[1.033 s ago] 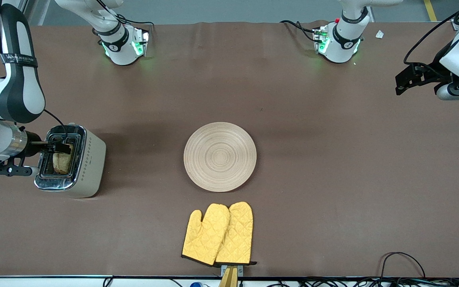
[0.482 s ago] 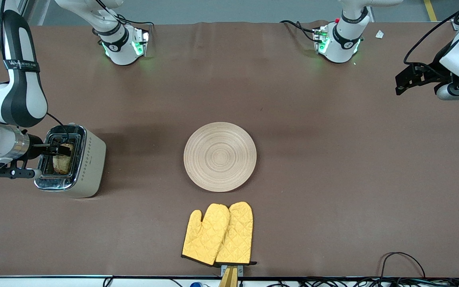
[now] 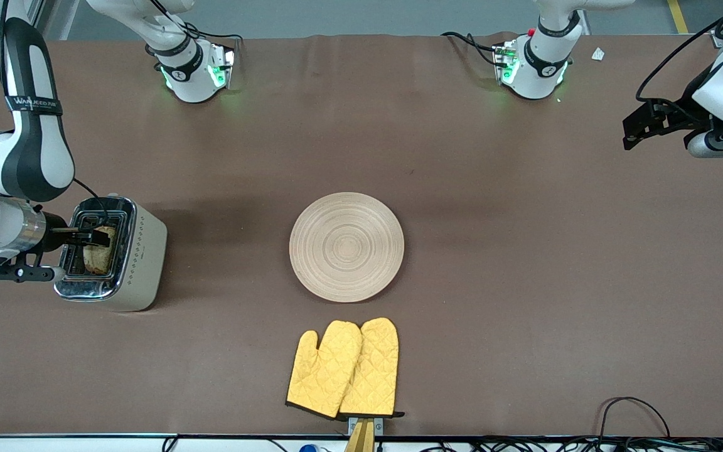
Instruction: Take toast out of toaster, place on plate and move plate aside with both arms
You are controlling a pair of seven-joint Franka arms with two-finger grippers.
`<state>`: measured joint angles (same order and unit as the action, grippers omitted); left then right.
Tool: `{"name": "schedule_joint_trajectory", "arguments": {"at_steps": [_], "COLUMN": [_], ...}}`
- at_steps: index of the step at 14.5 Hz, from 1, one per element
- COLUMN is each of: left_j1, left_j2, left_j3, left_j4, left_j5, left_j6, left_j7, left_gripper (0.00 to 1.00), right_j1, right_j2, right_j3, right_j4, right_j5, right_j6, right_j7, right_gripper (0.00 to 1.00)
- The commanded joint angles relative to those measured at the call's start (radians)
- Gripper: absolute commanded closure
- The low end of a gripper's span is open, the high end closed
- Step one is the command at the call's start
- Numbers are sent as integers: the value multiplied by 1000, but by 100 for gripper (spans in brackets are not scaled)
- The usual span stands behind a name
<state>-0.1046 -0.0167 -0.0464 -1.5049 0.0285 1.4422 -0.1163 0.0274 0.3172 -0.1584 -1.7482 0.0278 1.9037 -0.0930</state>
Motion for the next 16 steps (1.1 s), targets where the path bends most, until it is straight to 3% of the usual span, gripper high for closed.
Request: {"name": "schedule_joint_trajectory", "arguments": {"at_steps": [1,3,9,16], "left_j1": [-1,-1,-1,-3], "left_j2": [11,11,11,11], "left_j3": [3,3,2,2], "left_j4": [23,23,23,23], "left_j5": [-6,-7,-7,-7], "left_j6": [-3,-3,-3,-3], "left_j7": [20,20,20,18], "left_gripper": [0,0,0,0], "right_j1": [-14,-14,-20,-21], "right_j2": [-1,-1,10,11], "right_j3": [8,8,8,8], "right_j4": [-2,-2,-2,3], "right_j5": [21,21,20,18], "right_j6": [8,8,9,8], "right_j7": [-25,-24,-25,-34], "right_gripper": [49,64,68,80]}}
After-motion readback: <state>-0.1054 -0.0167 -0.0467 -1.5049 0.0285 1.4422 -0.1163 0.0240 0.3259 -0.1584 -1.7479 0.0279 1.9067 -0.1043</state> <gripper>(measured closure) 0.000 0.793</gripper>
